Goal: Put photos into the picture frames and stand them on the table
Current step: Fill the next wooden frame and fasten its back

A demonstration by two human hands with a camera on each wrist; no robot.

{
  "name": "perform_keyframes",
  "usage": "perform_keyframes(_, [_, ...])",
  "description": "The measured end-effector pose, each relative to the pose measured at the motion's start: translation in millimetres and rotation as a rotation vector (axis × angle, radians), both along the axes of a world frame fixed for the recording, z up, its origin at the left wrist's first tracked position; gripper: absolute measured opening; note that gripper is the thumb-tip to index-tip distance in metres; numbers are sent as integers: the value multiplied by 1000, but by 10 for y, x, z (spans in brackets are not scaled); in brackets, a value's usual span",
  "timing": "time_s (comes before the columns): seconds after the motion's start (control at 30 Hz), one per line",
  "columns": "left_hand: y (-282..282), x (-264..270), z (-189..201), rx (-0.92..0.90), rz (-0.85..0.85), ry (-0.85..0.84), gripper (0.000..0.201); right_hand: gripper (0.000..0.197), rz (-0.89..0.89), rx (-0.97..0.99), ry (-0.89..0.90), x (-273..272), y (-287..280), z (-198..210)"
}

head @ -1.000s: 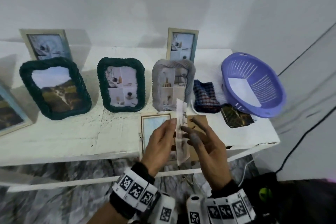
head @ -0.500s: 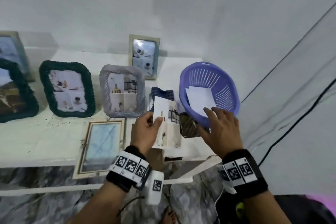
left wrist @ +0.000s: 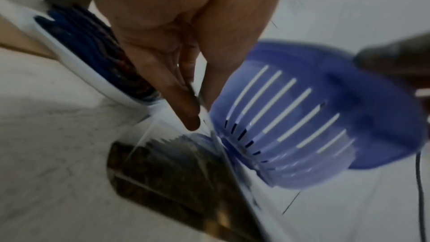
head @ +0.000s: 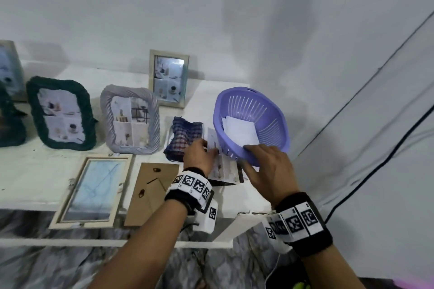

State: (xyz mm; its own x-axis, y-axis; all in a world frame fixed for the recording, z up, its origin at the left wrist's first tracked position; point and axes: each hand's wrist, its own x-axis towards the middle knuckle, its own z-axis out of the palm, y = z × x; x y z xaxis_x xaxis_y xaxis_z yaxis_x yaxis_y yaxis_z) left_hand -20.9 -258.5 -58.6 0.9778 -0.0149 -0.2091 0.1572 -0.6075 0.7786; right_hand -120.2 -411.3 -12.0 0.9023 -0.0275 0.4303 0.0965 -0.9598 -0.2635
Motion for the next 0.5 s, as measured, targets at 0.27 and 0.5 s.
perform_keyframes(0.27, [-35,7,67,349,-114,-16,23,28,61,-41,138,0,79,-172])
perform_keyframes(0.5, [232,157,72,-98,38,-112,37,47,136,92,269,67,-1,-55])
